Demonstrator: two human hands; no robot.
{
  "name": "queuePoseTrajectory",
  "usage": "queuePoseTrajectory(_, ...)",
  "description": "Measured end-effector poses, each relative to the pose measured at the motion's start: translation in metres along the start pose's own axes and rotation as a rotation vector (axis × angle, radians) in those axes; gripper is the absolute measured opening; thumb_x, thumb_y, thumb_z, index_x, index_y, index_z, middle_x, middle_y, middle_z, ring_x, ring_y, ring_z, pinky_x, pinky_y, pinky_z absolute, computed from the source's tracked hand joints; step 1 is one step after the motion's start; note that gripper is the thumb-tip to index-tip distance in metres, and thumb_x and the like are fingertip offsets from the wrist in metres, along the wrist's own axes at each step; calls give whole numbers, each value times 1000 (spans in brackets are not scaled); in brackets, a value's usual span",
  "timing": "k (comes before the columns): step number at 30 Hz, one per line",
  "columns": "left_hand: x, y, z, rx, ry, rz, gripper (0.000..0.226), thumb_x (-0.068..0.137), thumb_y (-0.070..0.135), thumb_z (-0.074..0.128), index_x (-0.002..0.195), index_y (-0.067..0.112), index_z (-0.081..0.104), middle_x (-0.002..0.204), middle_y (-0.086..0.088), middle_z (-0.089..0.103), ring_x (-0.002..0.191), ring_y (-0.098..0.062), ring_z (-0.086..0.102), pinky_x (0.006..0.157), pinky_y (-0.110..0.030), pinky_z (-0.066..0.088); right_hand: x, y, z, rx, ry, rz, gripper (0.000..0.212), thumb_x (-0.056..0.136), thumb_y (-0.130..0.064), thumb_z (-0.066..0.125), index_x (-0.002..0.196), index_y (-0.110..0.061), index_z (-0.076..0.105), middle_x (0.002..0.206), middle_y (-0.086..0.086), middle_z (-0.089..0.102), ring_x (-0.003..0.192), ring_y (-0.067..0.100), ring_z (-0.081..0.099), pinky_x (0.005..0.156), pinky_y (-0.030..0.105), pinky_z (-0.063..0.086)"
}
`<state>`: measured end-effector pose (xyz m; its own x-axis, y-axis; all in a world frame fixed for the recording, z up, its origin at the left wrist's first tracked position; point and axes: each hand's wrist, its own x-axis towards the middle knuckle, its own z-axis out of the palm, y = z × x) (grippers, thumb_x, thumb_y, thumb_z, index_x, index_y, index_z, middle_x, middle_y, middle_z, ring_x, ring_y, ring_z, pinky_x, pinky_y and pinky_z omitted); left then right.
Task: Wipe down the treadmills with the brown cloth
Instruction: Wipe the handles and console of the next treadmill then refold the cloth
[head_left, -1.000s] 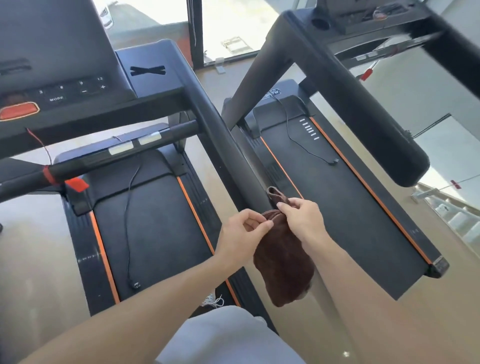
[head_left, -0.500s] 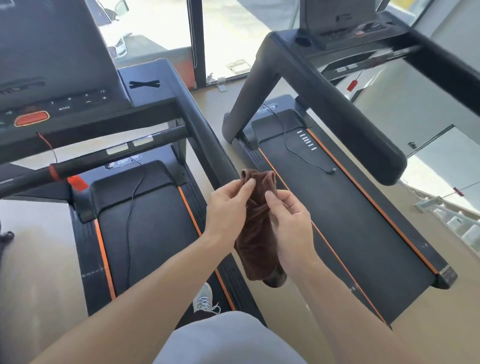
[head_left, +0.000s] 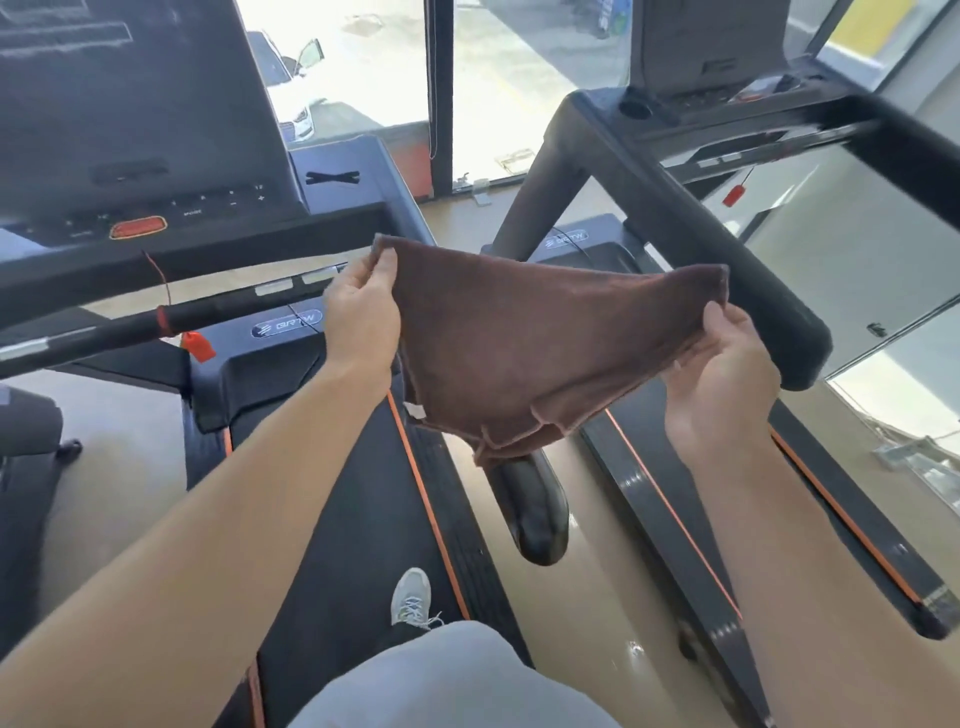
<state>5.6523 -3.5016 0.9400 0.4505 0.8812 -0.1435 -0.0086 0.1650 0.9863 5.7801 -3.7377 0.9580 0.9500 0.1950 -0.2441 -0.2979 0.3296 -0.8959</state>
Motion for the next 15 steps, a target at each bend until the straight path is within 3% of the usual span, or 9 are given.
queuePoseTrajectory(3,-3,8,-1,109,18,130,25,107,28,53,91,28,72,84,14,69,74,7,60,69,-7,44,2,-12,0,-31,-95,-60,21,109,-14,42,99,-16,61,99,4,68,93,19,65,84,34,51)
queuePoseTrajectory(6,-4,16,-7,185,-13,138,25,105,31,56,86,27,72,64,17,62,58,2,53,57,-12,43,2,-19,-2,-13,-210,8,22,107,-17,42,102,-14,63,106,8,70,103,25,65,88,37,53)
queuePoseTrajectory(8,-5,21,-10,203,-49,75,25,106,29,54,88,24,71,50,14,56,44,-3,50,44,-16,37,1,-22,-4,-12,-268,79,27,106,-22,42,116,-11,64,116,11,70,110,27,67,89,39,55)
queuePoseTrajectory(9,-6,22,-10,210,-64,46,24,107,29,51,93,23,70,52,9,62,45,-7,56,42,-17,37,1,-22,-6,-29,-272,105,30,105,-24,41,122,-10,63,118,12,70,111,27,68,87,38,55)
queuePoseTrajectory(11,-8,24,-11,179,-109,-31,25,110,30,44,113,19,67,74,0,77,65,-17,74,44,-19,45,1,-23,-6,-71,-263,120,36,105,-26,43,128,-7,63,119,11,70,111,26,68,86,38,54)
queuePoseTrajectory(13,-10,25,-12,97,-139,-100,32,112,27,38,129,12,61,90,-7,80,82,-23,78,53,-24,55,-1,-25,-3,-95,-289,103,31,104,-25,50,122,-7,68,118,10,72,111,25,69,91,38,52)
queuePoseTrajectory(15,-11,28,-11,24,-140,-118,35,112,26,38,133,6,57,93,-11,79,86,-24,77,66,-30,61,-8,-31,-2,-127,-444,96,20,101,-24,57,110,-12,70,112,7,75,107,23,71,90,37,54)
